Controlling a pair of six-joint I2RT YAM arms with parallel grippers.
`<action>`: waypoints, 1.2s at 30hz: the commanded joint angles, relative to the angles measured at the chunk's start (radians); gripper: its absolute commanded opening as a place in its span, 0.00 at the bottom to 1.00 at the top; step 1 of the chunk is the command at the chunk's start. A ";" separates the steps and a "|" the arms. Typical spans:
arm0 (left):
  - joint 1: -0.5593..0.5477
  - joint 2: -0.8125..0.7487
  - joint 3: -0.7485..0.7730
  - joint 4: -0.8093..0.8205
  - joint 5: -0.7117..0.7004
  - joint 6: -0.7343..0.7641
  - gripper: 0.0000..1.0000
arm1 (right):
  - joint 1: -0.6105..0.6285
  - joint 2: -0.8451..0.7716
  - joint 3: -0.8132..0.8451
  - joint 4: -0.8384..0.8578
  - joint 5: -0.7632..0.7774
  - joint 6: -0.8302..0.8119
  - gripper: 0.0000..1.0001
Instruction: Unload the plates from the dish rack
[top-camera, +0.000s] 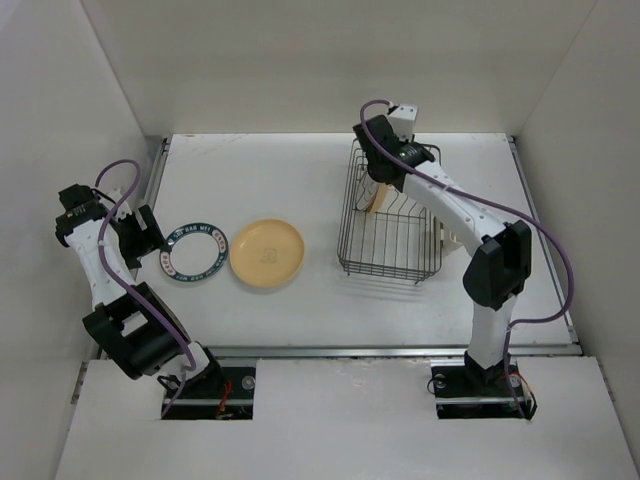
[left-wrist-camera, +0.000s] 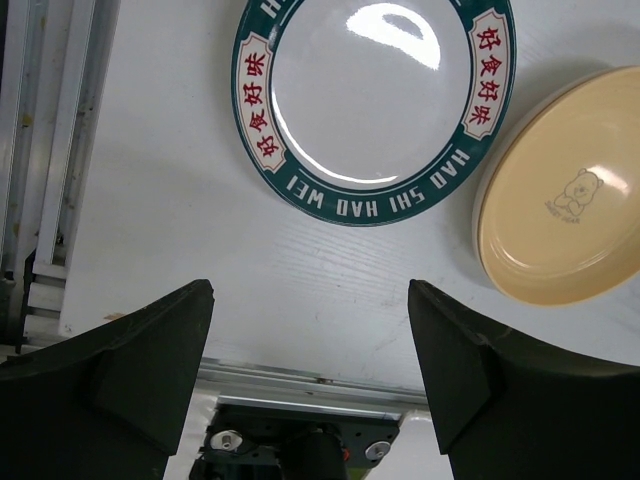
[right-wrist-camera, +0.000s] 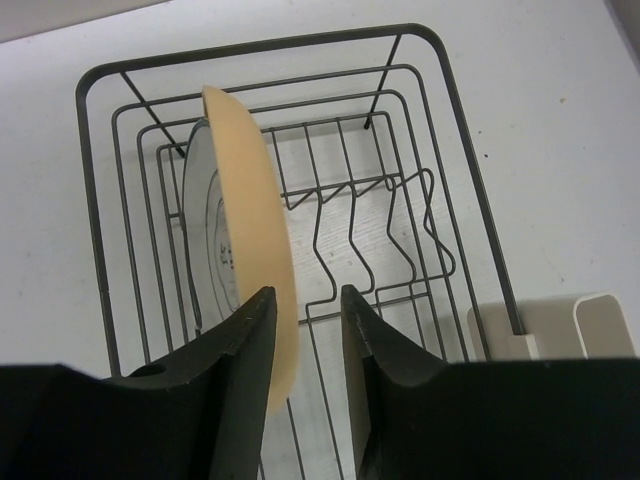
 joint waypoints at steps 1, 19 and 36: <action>-0.004 -0.018 -0.017 -0.013 0.008 0.019 0.76 | -0.005 -0.018 -0.001 0.014 0.000 -0.010 0.39; -0.004 -0.018 -0.026 -0.013 0.008 0.019 0.76 | 0.004 0.013 0.019 0.069 -0.041 -0.077 0.62; -0.004 -0.027 -0.068 -0.004 0.008 0.019 0.76 | -0.007 0.000 0.027 0.079 0.054 -0.102 0.00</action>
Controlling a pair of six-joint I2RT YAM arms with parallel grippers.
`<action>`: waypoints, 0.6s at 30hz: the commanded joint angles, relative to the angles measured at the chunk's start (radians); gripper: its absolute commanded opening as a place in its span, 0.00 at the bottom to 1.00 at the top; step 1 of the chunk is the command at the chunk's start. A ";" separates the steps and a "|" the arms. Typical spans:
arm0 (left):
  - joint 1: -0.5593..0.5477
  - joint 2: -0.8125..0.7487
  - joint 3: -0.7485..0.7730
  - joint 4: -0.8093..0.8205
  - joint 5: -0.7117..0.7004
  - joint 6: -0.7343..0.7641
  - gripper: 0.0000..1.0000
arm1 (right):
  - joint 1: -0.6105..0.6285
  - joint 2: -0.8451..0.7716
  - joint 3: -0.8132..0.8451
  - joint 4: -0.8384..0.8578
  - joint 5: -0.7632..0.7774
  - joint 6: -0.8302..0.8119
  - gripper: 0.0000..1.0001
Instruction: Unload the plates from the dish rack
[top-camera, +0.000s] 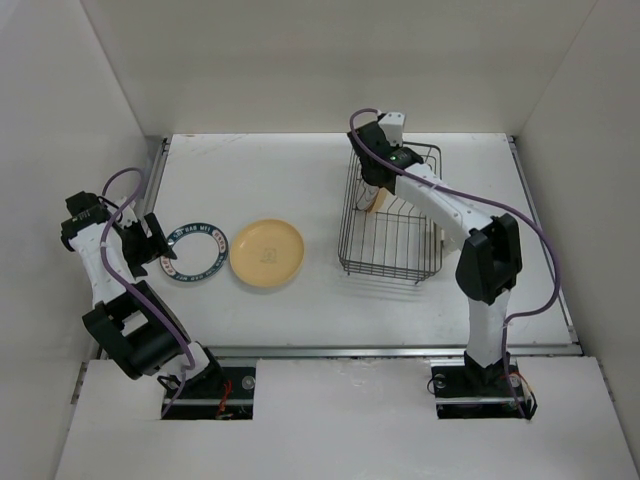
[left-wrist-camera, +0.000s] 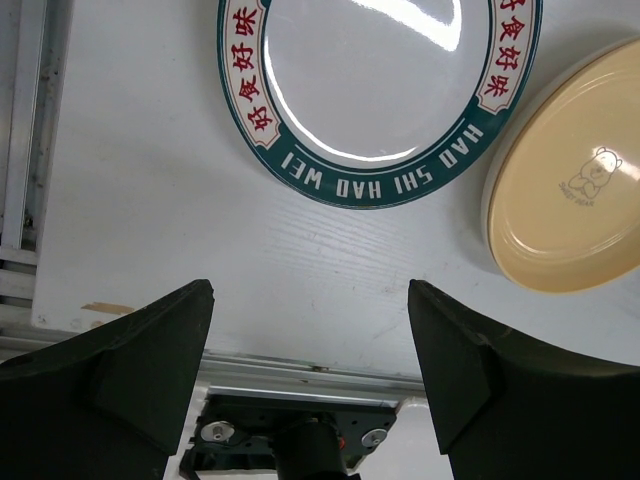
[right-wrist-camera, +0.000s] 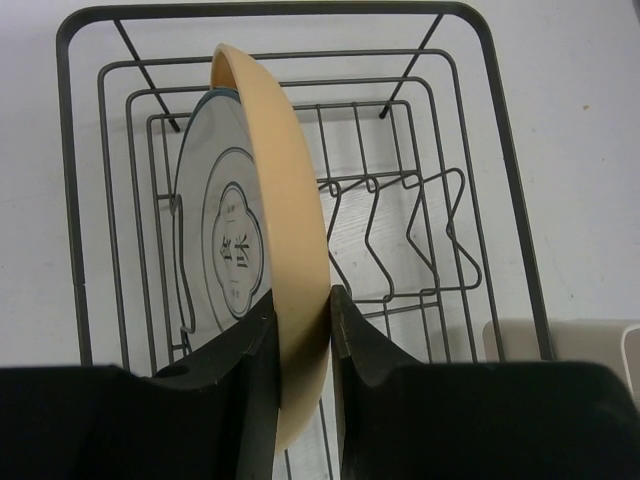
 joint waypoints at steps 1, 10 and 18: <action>-0.004 -0.027 -0.005 -0.005 0.008 0.018 0.76 | -0.002 -0.063 0.066 0.013 0.093 -0.038 0.00; -0.004 -0.027 0.005 -0.005 0.008 0.018 0.76 | 0.009 -0.063 0.181 -0.023 0.171 -0.113 0.00; -0.004 -0.018 0.005 -0.005 0.008 0.018 0.76 | 0.009 -0.023 0.179 -0.042 0.182 -0.133 0.03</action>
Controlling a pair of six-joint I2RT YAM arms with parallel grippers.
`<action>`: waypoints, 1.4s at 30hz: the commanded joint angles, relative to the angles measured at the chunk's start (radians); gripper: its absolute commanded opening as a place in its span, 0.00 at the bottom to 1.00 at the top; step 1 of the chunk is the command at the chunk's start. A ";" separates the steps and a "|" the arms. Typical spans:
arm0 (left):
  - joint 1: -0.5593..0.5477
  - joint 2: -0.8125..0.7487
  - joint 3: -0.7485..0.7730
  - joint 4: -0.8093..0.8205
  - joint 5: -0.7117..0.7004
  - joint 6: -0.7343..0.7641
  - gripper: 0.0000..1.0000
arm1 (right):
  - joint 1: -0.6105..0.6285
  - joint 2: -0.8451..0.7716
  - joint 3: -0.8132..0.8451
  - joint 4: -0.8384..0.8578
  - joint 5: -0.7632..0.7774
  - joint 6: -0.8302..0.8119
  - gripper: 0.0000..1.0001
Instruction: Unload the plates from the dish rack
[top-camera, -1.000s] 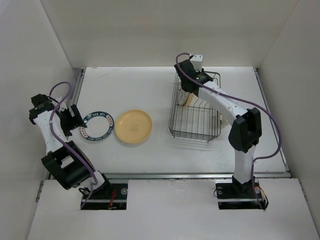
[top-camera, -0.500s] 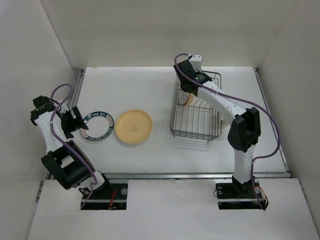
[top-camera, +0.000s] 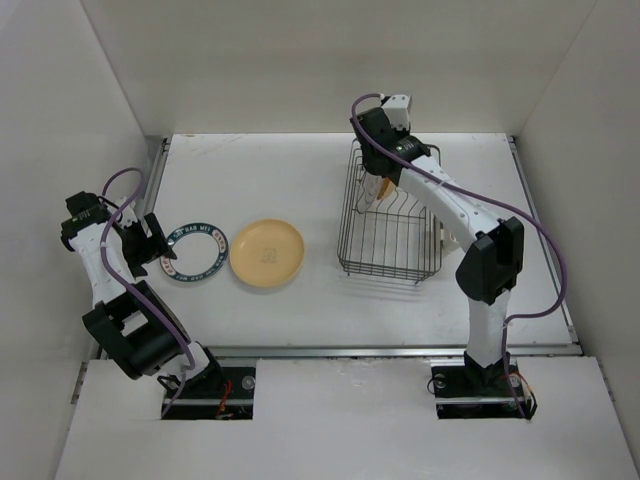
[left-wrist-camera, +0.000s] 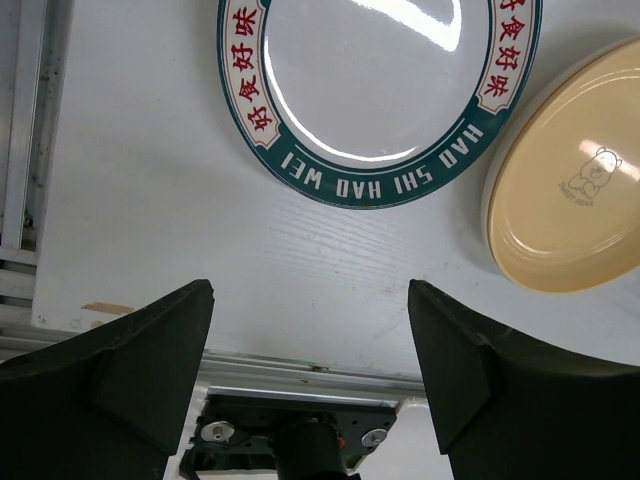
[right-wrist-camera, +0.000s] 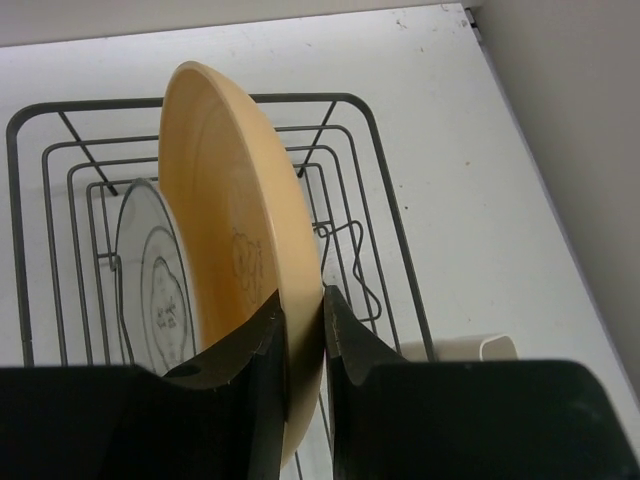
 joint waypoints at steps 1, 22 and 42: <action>-0.004 -0.018 0.005 -0.005 0.008 0.018 0.76 | 0.004 -0.023 0.045 0.024 0.017 -0.009 0.03; -0.004 -0.008 0.014 -0.014 -0.001 0.018 0.76 | 0.004 -0.174 0.039 0.268 0.419 -0.392 0.00; -0.004 -0.018 0.023 -0.005 -0.011 0.009 0.76 | 0.215 -0.139 -0.103 0.346 -1.019 -0.120 0.00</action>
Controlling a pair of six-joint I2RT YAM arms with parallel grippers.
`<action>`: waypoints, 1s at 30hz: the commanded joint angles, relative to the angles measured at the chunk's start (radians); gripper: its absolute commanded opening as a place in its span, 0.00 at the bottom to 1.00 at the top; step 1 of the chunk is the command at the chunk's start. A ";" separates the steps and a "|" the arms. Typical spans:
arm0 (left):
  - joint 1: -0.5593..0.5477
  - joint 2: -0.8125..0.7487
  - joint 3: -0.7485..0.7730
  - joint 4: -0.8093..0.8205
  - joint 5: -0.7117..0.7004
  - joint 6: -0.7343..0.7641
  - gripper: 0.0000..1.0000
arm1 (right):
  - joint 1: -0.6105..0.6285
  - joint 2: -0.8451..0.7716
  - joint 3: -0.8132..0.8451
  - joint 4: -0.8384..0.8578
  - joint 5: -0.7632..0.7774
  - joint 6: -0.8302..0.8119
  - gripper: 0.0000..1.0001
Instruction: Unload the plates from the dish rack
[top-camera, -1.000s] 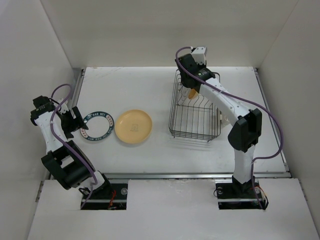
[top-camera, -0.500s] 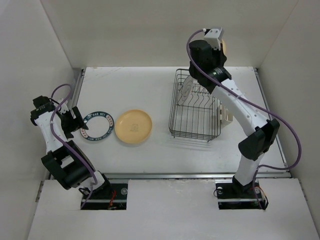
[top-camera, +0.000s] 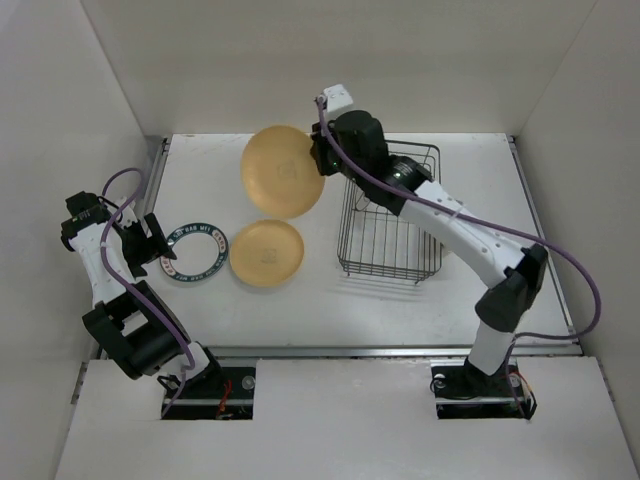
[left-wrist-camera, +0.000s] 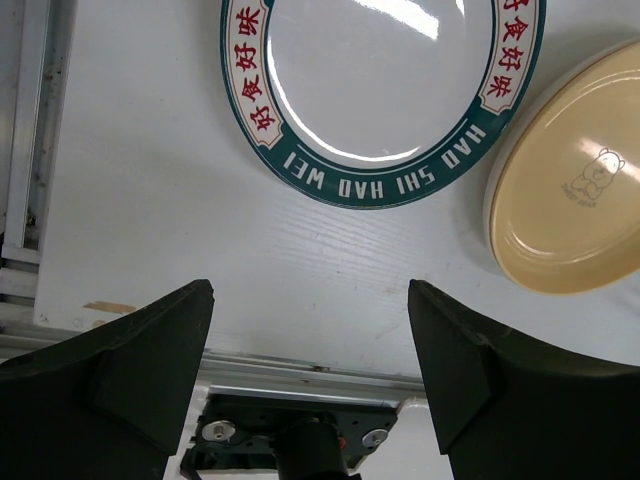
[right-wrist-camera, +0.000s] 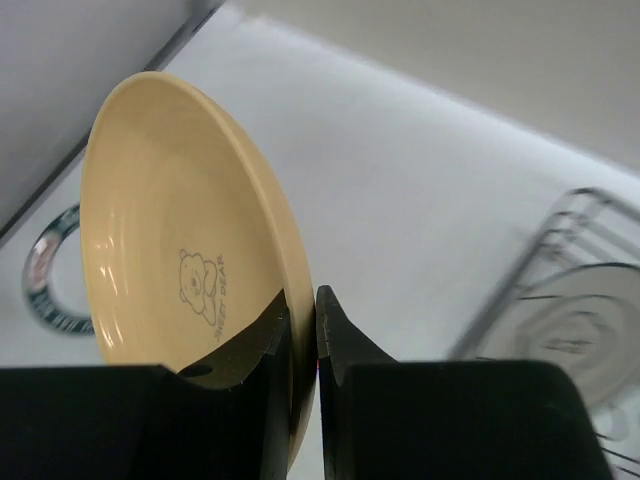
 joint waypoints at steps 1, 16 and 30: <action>-0.004 -0.018 0.023 -0.005 -0.007 0.010 0.76 | -0.014 0.108 -0.023 0.017 -0.441 0.106 0.00; -0.004 -0.018 0.032 -0.014 -0.016 0.019 0.76 | -0.005 0.445 0.064 -0.047 -0.471 0.163 0.49; -0.004 -0.008 0.043 -0.023 -0.016 0.019 0.76 | 0.044 0.306 0.087 -0.152 -0.046 0.149 0.70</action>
